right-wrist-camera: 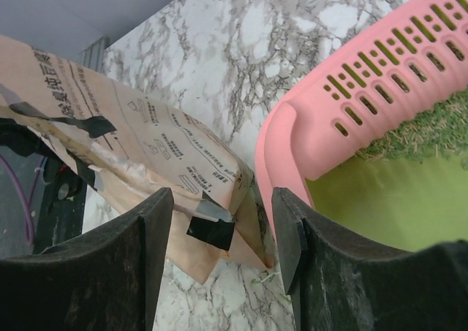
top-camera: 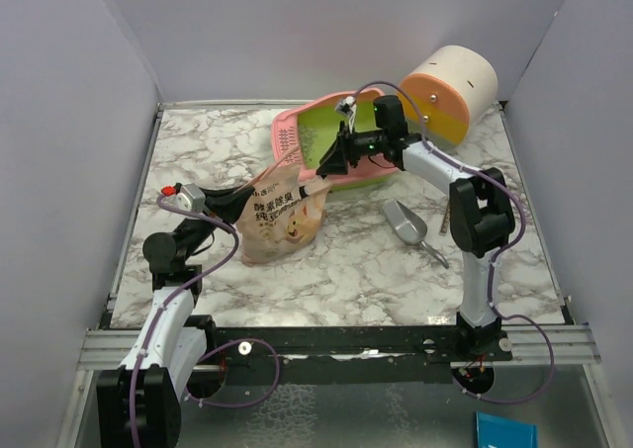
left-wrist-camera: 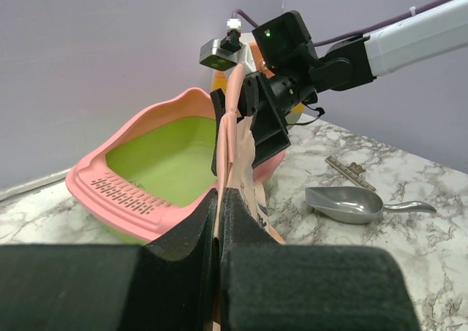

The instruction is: Fill the litter box with clean litter

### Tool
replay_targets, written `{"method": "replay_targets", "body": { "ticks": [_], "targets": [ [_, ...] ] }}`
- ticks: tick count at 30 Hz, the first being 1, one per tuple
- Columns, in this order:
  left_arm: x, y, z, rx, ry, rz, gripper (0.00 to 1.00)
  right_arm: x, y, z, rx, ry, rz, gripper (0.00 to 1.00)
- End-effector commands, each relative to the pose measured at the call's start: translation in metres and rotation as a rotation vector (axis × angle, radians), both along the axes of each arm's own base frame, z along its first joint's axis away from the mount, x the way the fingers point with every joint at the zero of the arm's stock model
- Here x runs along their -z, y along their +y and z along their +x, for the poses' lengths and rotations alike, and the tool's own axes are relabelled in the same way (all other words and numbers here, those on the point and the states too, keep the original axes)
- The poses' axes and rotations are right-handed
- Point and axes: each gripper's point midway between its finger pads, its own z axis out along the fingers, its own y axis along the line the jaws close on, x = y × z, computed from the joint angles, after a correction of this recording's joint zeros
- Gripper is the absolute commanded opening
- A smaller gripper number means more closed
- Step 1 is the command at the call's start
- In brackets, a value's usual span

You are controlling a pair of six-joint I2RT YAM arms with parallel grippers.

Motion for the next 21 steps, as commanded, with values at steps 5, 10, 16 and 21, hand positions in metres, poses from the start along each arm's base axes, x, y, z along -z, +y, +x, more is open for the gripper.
{"method": "replay_targets", "body": {
  "ticks": [5, 10, 16, 21],
  "targets": [
    [-0.072, 0.003, -0.011, -0.03, -0.278, 0.004, 0.0, 0.002, 0.01, -0.041, -0.212, 0.012, 0.037, 0.57],
    [-0.075, 0.004, -0.004, -0.032, -0.278, 0.0, 0.0, -0.001, 0.008, -0.059, -0.252, -0.028, 0.023, 0.55],
    [-0.076, 0.007, 0.007, -0.056, -0.268, -0.003, 0.0, 0.0, 0.006, -0.06, -0.195, -0.056, -0.05, 0.17],
    [-0.074, 0.014, 0.018, -0.105, -0.244, -0.01, 0.0, -0.008, -0.001, -0.055, -0.082, -0.112, -0.117, 0.01]
  ]
}}
